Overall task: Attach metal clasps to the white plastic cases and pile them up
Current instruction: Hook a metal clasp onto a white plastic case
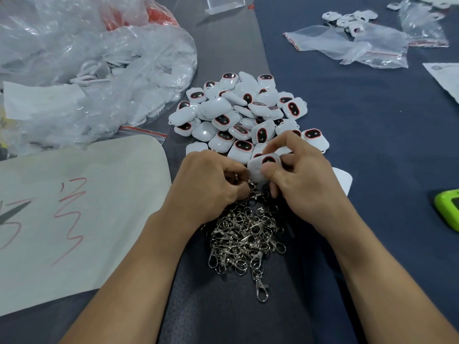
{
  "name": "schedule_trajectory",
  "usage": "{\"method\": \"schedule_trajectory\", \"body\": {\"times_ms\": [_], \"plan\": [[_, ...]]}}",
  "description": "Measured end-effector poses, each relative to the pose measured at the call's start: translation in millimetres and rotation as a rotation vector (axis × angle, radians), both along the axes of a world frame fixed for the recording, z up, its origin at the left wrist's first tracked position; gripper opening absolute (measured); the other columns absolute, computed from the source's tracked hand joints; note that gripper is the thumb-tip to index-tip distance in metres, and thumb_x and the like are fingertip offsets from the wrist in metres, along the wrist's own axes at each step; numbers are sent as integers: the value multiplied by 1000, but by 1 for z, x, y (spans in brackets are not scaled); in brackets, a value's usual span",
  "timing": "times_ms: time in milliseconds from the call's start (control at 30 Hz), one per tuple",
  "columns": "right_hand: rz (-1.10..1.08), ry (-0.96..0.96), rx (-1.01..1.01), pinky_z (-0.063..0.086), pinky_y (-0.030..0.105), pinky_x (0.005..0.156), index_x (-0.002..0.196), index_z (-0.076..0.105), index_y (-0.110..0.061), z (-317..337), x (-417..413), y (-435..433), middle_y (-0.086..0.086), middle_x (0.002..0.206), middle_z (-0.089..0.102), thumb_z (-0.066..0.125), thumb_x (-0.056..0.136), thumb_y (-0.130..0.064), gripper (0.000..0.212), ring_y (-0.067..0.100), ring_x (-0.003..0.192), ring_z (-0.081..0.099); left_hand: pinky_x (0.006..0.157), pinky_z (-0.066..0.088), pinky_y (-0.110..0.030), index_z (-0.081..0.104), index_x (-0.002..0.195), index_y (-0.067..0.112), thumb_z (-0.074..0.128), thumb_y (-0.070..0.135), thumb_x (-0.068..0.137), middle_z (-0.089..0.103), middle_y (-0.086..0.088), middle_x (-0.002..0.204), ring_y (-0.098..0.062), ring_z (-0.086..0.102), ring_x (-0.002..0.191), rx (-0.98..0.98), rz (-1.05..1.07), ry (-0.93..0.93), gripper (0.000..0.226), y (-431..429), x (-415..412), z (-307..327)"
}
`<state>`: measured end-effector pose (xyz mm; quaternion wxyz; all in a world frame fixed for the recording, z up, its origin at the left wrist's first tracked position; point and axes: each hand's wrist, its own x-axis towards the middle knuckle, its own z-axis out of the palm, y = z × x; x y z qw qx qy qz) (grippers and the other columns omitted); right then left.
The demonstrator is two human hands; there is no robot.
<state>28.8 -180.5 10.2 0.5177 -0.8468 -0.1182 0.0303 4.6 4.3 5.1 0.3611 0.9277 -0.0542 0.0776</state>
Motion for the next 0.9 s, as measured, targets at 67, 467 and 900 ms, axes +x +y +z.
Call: {"method": "schedule_trajectory", "body": {"times_ms": [67,467,900], "plan": [[11,22,4,33,15,41,94,58,-31,0,1,-1,4,57,64,64,97,-17,16,4,41,45,50,37,-11,75,72,33,74,37,64,60,11,55,-4,52,52,-5,5,-1,9,0,0,-1],[36,-30,-131,38,20,45,89,57,-34,8,0,-3,3,64,63,67,96,-19,19,9,48,46,46,36,-13,73,68,32,80,30,66,58,11,51,-1,46,45,-75,33,48,8,0,0,-3],[2,98,-40,38,20,44,90,58,-31,3,-2,-1,3,54,67,65,93,-22,11,10,44,51,46,39,-8,75,64,34,85,27,63,64,16,52,2,55,46,-96,134,76,12,-3,0,-2]]}}
